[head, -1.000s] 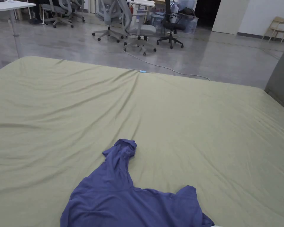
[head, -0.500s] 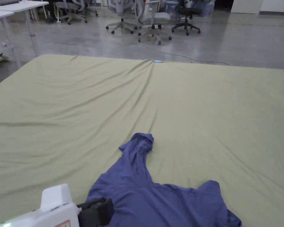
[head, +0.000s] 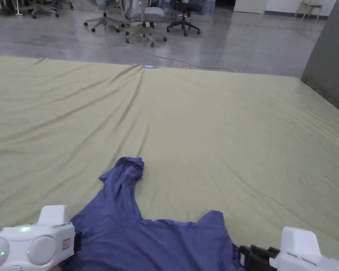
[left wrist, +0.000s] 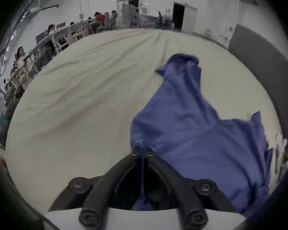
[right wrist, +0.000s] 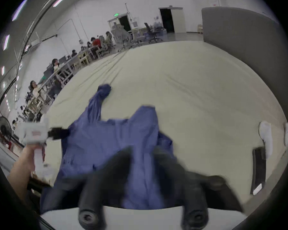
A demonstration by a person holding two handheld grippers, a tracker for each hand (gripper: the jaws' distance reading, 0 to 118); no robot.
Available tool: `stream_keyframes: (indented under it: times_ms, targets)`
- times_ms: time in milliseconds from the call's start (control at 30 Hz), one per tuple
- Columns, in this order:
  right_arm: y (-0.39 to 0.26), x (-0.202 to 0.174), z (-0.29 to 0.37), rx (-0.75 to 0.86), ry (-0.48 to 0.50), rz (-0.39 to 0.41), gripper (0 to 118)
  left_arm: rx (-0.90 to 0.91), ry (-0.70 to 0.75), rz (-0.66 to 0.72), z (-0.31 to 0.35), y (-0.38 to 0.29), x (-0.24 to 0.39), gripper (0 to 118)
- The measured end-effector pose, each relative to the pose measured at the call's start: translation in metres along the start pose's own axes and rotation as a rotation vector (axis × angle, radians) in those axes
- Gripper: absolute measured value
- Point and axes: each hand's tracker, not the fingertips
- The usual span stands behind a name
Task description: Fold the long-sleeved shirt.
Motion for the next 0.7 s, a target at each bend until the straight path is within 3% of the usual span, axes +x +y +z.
stream_keyframes:
  times_ms: [33, 67, 167, 267, 333, 367, 400, 433, 467, 500, 633, 700]
  targets:
    - [0.017, 0.006, -0.015, 0.010, 0.004, -0.008, 96, 0.025, -0.018, 0.014, 0.009, 0.001, 0.000, 0]
    - [0.029, 0.008, -0.029, 0.008, 0.003, -0.005, 118, 0.050, -0.022, 0.021, 0.016, 0.003, 0.000, 0]
    - [0.071, 0.012, -0.077, 0.018, -0.040, 0.025, 118, 0.058, -0.003, 0.020, 0.039, 0.004, -0.010, 0]
    - [0.093, 0.014, -0.134, -0.156, -0.084, 0.007, 118, 0.068, -0.020, 0.042, 0.051, 0.004, -0.016, 0]
    - [0.098, 0.018, -0.167, -0.296, -0.114, 0.024, 102, 0.076, -0.029, 0.060, 0.057, 0.003, -0.020, 0]
    - [0.096, 0.019, -0.179, -0.344, -0.123, 0.027, 80, 0.080, -0.037, 0.073, 0.060, 0.003, -0.021, 0]
    - [0.093, 0.020, -0.186, -0.386, -0.145, 0.018, 39, 0.080, -0.045, 0.075, 0.061, 0.004, -0.021, 0]
    - [0.090, 0.023, -0.193, -0.417, -0.169, -0.016, 27, 0.083, -0.049, 0.081, 0.064, 0.003, -0.022, 0]
    - [0.088, 0.027, -0.196, -0.437, -0.169, -0.054, 25, 0.085, -0.055, 0.084, 0.067, 0.002, -0.023, 0]
    - [0.086, 0.035, -0.186, -0.367, -0.141, -0.149, 9, 0.096, -0.065, 0.093, 0.070, 0.002, -0.025, 0]
    - [0.072, 0.038, -0.129, -0.267, -0.021, -0.224, 7, 0.130, -0.096, 0.117, 0.093, -0.002, -0.029, 0]
    - [0.067, 0.033, -0.092, -0.160, 0.002, -0.189, 7, 0.167, -0.124, 0.129, 0.114, -0.005, -0.029, 0]
